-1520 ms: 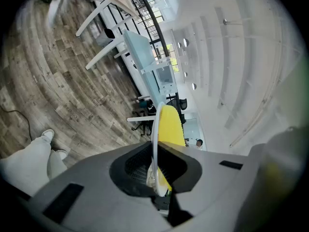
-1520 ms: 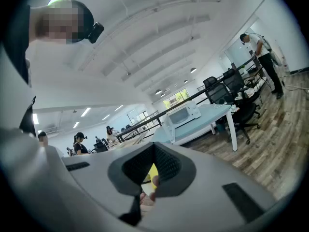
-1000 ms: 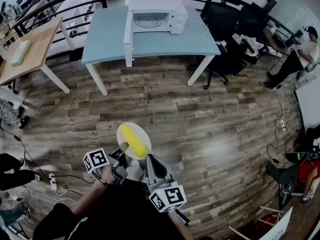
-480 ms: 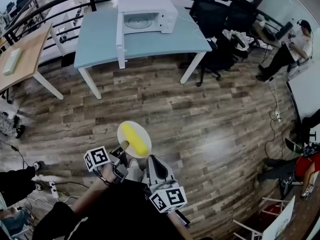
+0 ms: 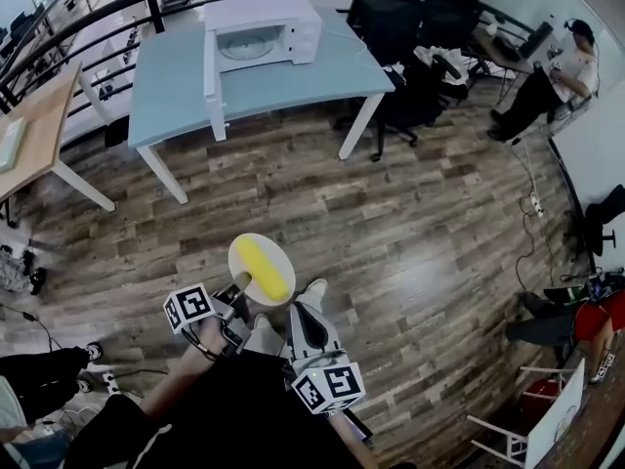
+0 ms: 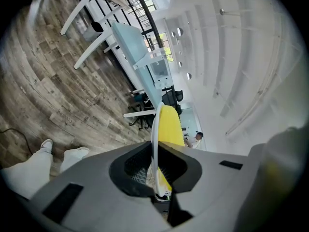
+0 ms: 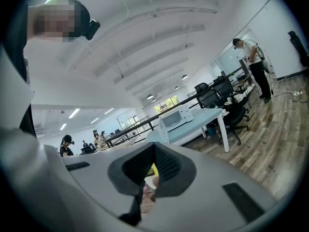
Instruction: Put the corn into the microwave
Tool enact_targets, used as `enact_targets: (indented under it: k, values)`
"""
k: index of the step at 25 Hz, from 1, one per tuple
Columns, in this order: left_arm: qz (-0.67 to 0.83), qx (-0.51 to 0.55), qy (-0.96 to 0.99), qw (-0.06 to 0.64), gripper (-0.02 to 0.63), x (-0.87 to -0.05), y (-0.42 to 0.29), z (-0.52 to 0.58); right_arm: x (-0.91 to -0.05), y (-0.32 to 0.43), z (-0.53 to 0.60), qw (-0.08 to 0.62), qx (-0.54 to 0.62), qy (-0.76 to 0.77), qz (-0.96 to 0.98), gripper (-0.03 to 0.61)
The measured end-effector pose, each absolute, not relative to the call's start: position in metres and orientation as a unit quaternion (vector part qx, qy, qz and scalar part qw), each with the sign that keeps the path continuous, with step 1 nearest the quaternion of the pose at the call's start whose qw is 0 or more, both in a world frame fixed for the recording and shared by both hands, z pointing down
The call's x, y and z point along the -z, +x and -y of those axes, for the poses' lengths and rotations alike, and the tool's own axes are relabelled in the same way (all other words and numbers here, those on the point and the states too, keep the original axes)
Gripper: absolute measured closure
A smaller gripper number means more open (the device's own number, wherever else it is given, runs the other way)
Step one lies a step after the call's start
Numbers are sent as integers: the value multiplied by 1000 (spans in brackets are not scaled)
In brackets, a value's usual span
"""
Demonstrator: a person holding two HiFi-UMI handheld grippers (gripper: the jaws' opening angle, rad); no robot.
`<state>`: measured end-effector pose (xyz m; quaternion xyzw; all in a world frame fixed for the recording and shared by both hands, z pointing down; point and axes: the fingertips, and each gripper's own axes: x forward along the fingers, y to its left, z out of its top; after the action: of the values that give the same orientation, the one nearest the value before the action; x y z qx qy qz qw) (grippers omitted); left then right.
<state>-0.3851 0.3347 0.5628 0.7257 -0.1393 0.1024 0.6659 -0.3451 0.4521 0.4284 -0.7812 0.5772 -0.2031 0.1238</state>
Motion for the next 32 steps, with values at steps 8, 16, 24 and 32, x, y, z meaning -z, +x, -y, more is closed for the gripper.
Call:
enact_targets:
  k: [8,16,24,32]
  values:
    - [132,-112,731,660,589,-563,-354,-325,-432,-313,-447,131,199,-792,-563,569]
    - [130,-122,734,656,589,-569,-314,-308,-443,-270,-426,133,209,-790,-561,569]
    - [135,-117,728,662,589,-572,-264,-288,-445,-215,-402,124,217,-787,-564,569]
    - [152,-105,722,667,589,-573,-214,-265,-445,-161,-378,114,226,-775,-579,569]
